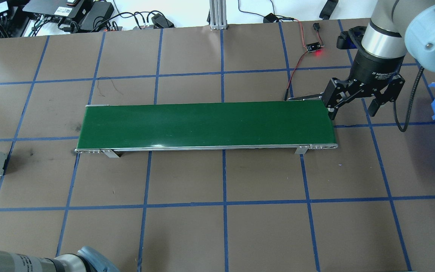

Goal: Move button from left to right

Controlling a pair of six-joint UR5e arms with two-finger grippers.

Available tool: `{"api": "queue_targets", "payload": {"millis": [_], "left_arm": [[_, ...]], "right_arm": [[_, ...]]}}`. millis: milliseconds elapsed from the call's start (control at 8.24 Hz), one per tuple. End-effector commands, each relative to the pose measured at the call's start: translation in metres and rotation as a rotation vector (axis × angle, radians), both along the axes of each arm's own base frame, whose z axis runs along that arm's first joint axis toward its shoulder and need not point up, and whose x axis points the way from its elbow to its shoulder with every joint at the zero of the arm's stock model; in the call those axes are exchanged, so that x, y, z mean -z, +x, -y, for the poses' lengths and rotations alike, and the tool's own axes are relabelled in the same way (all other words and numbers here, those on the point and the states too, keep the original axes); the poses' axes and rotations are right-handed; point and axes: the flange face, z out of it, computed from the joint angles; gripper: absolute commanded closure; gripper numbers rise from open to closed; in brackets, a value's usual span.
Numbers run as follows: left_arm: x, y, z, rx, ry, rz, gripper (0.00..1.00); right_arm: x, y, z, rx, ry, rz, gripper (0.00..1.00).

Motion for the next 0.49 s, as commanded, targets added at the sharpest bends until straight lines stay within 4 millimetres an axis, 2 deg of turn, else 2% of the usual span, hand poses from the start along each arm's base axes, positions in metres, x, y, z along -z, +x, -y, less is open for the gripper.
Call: {"api": "queue_targets", "payload": {"millis": [0, 121, 364], "left_arm": [[0.036, 0.072, -0.041, -0.041, -0.013, 0.019, 0.00], [0.061, 0.084, -0.042, -0.058, 0.003, -0.010, 0.00], [0.106, 0.106, -0.030, -0.006, -0.023, 0.037, 0.00]], "right_arm": [[0.000, 0.000, 0.000, 0.001, 0.000, 0.000, 0.00], [0.000, 0.000, 0.000, 0.001, 0.000, 0.000, 0.00], [0.000, 0.000, 0.000, 0.000, 0.000, 0.000, 0.00]]}}
